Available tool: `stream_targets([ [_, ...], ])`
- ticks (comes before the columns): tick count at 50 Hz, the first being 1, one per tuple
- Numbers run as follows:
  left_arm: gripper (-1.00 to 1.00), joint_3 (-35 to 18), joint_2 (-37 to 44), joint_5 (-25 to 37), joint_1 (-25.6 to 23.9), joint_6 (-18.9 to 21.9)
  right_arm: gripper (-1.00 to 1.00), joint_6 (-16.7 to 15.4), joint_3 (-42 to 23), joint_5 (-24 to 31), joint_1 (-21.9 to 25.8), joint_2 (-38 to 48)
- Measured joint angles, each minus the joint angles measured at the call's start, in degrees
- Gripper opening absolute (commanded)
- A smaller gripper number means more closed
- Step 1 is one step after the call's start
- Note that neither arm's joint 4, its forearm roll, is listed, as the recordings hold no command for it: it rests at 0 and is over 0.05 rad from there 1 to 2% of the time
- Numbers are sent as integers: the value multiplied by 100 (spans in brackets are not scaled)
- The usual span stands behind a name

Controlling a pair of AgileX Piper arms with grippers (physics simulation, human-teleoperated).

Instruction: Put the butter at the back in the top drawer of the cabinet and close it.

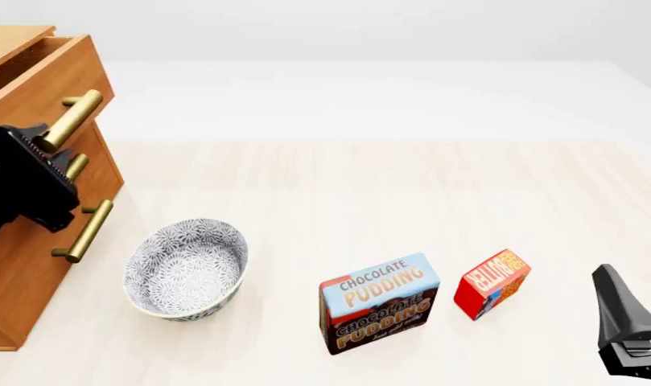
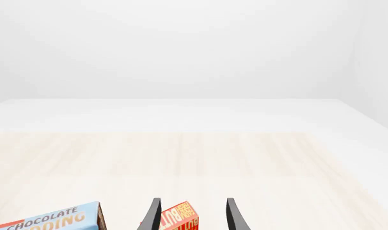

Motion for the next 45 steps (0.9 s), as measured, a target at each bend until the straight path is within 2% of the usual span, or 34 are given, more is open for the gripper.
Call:
stream_targets([
  [45,-100,46,-10,-139,-295,-271,100,0,0,0,0,0],
])
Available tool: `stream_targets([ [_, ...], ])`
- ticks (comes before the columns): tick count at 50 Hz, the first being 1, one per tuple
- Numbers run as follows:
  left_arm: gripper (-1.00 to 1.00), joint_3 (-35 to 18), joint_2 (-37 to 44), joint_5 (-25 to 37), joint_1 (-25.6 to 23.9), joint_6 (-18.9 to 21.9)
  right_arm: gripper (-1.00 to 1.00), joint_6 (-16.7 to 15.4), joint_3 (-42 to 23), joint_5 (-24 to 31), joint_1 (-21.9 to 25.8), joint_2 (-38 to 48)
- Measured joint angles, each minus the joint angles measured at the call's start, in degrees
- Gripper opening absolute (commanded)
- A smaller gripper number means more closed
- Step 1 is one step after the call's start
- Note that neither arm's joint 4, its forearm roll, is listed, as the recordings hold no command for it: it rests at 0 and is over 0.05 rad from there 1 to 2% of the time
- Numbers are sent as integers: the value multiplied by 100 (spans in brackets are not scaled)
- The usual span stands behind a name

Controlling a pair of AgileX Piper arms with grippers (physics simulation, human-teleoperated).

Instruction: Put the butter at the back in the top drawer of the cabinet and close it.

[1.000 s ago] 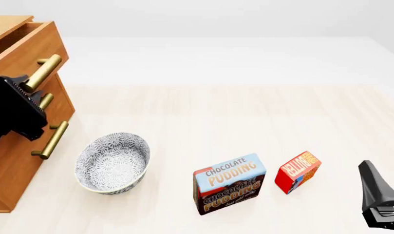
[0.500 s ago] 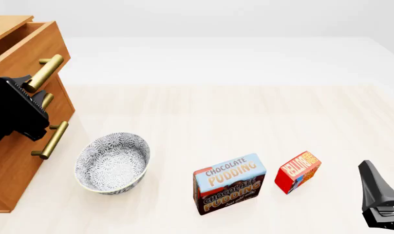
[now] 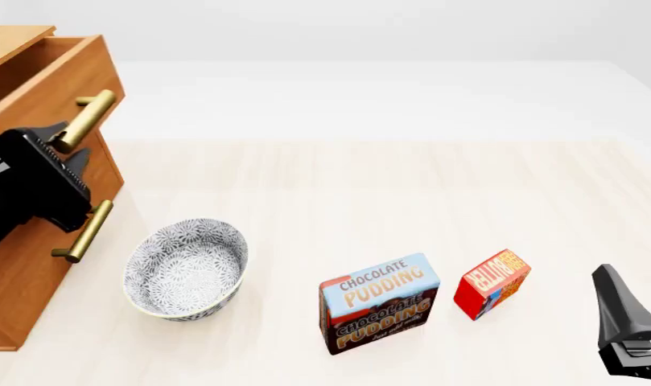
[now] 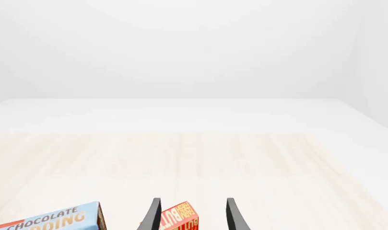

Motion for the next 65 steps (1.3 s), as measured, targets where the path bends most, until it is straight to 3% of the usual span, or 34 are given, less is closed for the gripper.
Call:
stream_targets([
  [24,-100,-184,297,-61,-680,-23,100,0,0,0,0,0],
  [65,-100,-317,369,120,-1008,-179,100,0,0,0,0,0],
])
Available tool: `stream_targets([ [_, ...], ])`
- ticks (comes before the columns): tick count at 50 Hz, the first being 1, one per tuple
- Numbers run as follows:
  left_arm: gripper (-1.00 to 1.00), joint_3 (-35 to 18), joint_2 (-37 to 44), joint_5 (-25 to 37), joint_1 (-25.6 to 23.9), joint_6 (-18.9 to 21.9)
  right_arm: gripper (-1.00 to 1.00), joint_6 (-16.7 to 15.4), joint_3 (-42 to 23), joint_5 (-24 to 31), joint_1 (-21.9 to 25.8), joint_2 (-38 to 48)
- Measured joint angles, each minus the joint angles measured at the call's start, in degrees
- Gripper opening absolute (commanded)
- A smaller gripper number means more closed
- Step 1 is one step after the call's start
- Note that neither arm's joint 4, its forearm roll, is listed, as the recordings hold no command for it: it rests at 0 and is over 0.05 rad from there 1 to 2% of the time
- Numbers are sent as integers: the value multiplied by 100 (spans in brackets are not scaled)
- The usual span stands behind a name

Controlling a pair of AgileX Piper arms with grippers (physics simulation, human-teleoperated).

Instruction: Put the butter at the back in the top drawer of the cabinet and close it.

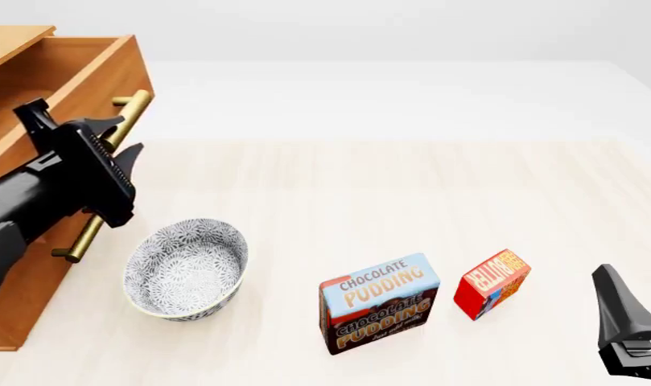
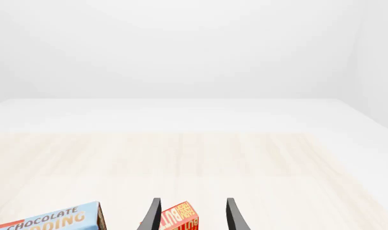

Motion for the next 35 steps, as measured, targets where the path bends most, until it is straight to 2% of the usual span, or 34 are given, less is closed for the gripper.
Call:
stream_targets([
  [15,-100,-98,-15,195,-93,-118,100,0,0,0,0,0],
  [16,100,-109,-17,221,-98,-134,100,0,0,0,0,0],
  [35,100,-194,-18,736,-184,-365,100,0,0,0,0,0],
])
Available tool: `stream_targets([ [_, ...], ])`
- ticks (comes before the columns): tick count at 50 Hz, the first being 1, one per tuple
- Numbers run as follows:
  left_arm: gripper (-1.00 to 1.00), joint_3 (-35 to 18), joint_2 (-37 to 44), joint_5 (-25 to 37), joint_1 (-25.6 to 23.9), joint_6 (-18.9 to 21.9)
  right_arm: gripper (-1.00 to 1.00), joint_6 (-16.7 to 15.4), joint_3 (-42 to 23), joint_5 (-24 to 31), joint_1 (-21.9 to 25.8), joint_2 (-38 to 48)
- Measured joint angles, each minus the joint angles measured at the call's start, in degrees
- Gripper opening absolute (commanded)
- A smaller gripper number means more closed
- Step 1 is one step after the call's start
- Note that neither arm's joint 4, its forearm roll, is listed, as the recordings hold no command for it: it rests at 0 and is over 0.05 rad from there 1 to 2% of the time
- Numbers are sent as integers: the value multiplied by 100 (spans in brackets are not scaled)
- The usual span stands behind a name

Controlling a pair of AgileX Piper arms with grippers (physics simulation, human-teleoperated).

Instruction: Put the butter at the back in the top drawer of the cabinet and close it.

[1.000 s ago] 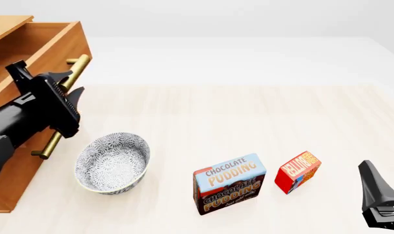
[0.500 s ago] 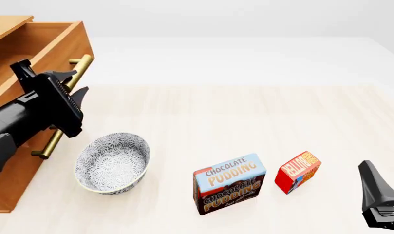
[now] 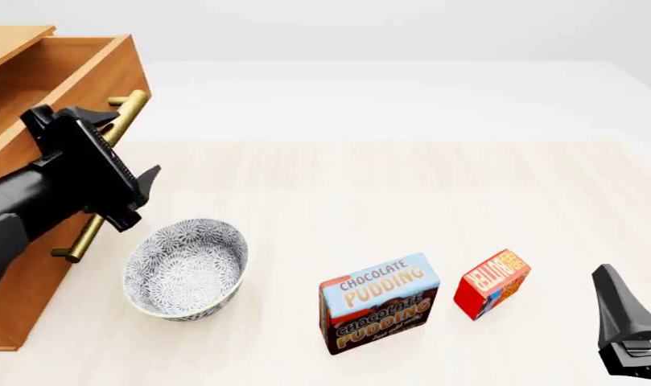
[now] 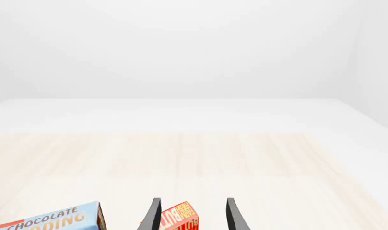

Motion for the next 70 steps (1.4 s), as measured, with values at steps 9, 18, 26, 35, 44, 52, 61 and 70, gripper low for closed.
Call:
stream_targets([
  [9,100,-138,-121,393,-94,-201,100,0,0,0,0,0],
  [18,100,-310,-319,813,-163,-396,100,0,0,0,0,0],
  [26,100,-608,-437,1255,-214,-647,100,0,0,0,0,0],
  [35,100,-1047,-512,1801,-274,-996,100,0,0,0,0,0],
  [44,100,-1494,-599,2335,-299,-1321,100,0,0,0,0,0],
  [52,100,-1834,-628,2746,-290,-1597,100,0,0,0,0,0],
  [61,100,-2236,-598,3206,-235,-1921,100,0,0,0,0,0],
  [70,100,-2662,-462,3686,-224,-2298,100,0,0,0,0,0],
])
